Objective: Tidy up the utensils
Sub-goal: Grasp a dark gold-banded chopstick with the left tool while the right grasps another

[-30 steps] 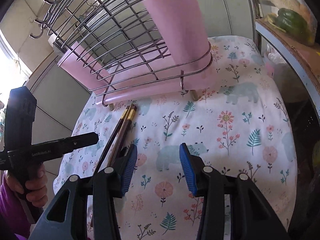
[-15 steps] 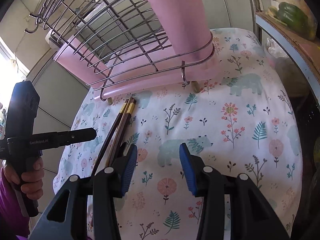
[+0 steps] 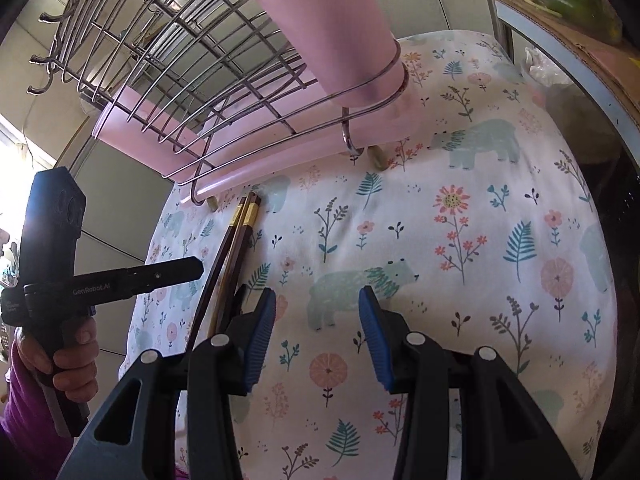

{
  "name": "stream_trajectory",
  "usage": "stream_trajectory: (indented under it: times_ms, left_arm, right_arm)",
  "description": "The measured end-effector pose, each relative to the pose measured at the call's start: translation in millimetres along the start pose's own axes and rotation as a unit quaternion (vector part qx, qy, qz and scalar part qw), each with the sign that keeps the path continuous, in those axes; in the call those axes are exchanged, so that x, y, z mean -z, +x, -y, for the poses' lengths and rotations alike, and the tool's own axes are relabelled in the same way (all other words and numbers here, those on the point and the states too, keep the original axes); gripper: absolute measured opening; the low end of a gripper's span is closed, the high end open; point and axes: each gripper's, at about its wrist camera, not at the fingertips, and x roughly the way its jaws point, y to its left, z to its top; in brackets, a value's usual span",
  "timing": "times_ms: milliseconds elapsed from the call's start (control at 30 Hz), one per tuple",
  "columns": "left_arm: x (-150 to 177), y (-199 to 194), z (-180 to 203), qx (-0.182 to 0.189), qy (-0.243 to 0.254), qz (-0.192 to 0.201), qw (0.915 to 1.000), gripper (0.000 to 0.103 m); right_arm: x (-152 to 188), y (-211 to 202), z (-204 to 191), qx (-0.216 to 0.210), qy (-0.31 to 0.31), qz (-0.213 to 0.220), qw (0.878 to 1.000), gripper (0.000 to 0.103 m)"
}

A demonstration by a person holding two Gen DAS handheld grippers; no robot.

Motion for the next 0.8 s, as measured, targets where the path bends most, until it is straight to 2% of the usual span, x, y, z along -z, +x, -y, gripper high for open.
stream_trajectory:
  times_ms: [133,167,200,333,400,500,633,767,800]
  left_arm:
    - [-4,11,11,-0.003,0.019,-0.006,0.9998,0.023]
    - [-5,14,13,-0.007,0.025,-0.006,0.9996,0.011]
    - [-5,16,14,-0.017,0.026,-0.006,0.9995,0.006]
    - [-3,11,5,-0.017,-0.004,0.01,0.9998,0.006]
    - [1,4,-5,-0.021,-0.021,0.023,0.9993,0.006]
    - [6,-5,-21,-0.024,-0.043,0.032,0.9982,0.006]
    - [13,-11,-36,-0.019,-0.057,0.035,0.9975,0.006]
    - [17,-12,-44,-0.01,-0.067,0.037,0.997,0.006]
    - [17,-12,-45,-0.007,-0.068,0.037,0.9969,0.006]
  right_arm:
    - [-1,4,-3,-0.017,0.0,-0.013,1.0,0.043]
    - [-1,5,-4,-0.027,0.003,-0.018,0.999,0.042]
    - [-2,8,-5,-0.039,0.009,-0.026,0.999,0.04]
    - [-10,23,-13,-0.092,0.026,-0.058,0.994,0.036]
    - [-16,32,-17,-0.105,0.031,-0.068,0.992,0.034]
    - [-26,48,-22,-0.111,0.039,-0.082,0.99,0.027]
    - [-36,71,-23,-0.119,0.063,-0.106,0.985,0.026]
    - [-43,78,-20,-0.129,0.084,-0.109,0.982,0.026]
    - [-42,78,-21,-0.129,0.085,-0.109,0.982,0.022]
